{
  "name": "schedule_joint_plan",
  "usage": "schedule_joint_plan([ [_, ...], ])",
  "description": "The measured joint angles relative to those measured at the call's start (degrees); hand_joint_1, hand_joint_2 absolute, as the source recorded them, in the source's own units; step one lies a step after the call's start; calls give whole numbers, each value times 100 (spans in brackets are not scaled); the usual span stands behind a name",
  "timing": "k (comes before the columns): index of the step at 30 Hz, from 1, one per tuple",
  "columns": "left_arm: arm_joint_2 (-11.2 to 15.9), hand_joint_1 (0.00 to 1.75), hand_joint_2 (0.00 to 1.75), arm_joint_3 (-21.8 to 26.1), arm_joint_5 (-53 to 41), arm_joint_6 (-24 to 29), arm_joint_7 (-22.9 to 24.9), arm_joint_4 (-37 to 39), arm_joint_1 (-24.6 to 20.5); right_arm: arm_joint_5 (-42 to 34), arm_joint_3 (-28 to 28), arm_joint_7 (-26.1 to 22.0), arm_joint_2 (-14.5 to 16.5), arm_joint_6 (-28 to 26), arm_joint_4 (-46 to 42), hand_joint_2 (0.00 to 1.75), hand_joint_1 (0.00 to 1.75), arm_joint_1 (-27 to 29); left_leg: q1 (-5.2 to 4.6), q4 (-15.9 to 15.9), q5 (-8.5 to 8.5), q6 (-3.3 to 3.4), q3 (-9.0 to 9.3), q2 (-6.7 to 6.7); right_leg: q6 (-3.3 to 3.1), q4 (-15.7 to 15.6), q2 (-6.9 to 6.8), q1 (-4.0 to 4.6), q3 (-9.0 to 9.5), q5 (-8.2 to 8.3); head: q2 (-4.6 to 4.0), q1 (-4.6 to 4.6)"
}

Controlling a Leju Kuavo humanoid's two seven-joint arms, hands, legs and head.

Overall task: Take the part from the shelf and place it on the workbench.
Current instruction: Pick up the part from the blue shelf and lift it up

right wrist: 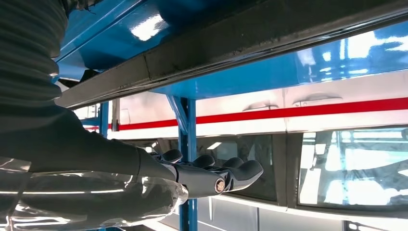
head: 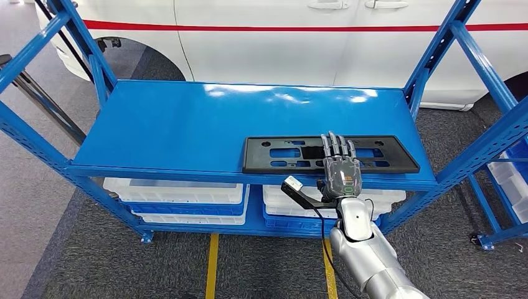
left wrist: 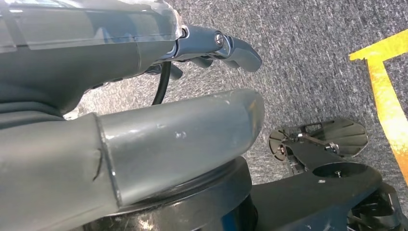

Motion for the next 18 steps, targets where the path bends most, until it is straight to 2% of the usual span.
schedule_joint_plan([
  [4, 0, 0, 0, 1, -8, -6, -8, 0, 0, 5, 9, 4, -1, 0, 1, 175, 0, -16, 0, 0, 0, 0, 0, 0, 0, 0, 0, 0, 0, 0, 0, 0],
  [6, 1, 0, 0, 2, -8, -6, -10, 0, -1, 1, 15, 6, 1, 0, 1, 175, 0, -27, -19, 5, -9, 32, -2, -1, 31, -35, -1, -24, 12, 13, 0, -2],
  [8, -4, 0, 0, 3, -9, -7, -14, -1, -1, -12, 21, 7, 1, -1, -14, 175, 0, -40, -1, -88, 24, 89, 52, 2, 81, -57, -2, -33, 36, 13, 0, -2],
  [9, -8, 0, 0, 4, -10, -7, -16, -1, -1, -22, 23, 6, 0, -1, -21, 175, 0, -52, 23, -156, 52, 109, 94, 7, 96, 21, -1, -27, 9, -43, 0, 0],
  [11, -14, 0, 0, 4, -16, -8, -20, -1, -4, -44, 25, 5, -7, -2, -28, 175, 0, -66, 52, -235, 82, 130, 153, 19, 124, 523, 4, -45, -230, -312, 0, 3],
  [13, -15, 0, 0, 4, -27, -8, -23, -1, -4, -64, 28, 5, -19, -1, -24, 175, 0, -43, 61, -231, 67, 132, 161, 16, 164, 1258, 5, -87, -636, -596, 0, 2],
  [14, -15, 0, 0, 4, -36, -8, -24, -1, 1, -70, 29, 5, -27, -1, -20, 175, 0, -25, 70, -219, 51, 117, 165, 10, 188, 1459, 4, -116, -770, -608, 0, 2],
  [15, -17, 0, 0, 4, -44, -8, -25, -1, 7, -74, 29, 5, -35, -1, -17, 175, 0, -12, 87, -194, 27, 89, 169, 1, 216, 1447, 2, -146, -801, -504, 0, 2],
  [16, -20, 0, 0, 4, -52, -8, -25, -2, 13, -78, 30, 5, -40, -2, -16, 175, 0, -8, 114, -156, -7, 50, 175, -8, 246, 1211, 0, -176, -717, -304, 0, 2],
  [17, -22, 0, 0, 4, -57, -8, -26, -1, 16, -80, 30, 4, -45, -2, -15, 175, 0, -10, 141, -102, -54, 2, 178, -14, 281, 839, -2, -207, -565, -93, 0, 3],
  [18, -22, 0, 0, 4, -60, -7, -27, -1, 12, -81, 31, 2, -48, -2, -14, 175, 0, -17, 154, -37, -106, -55, 168, -19, 299, 511, 10, -213, -420, 44, 0, 13],
])
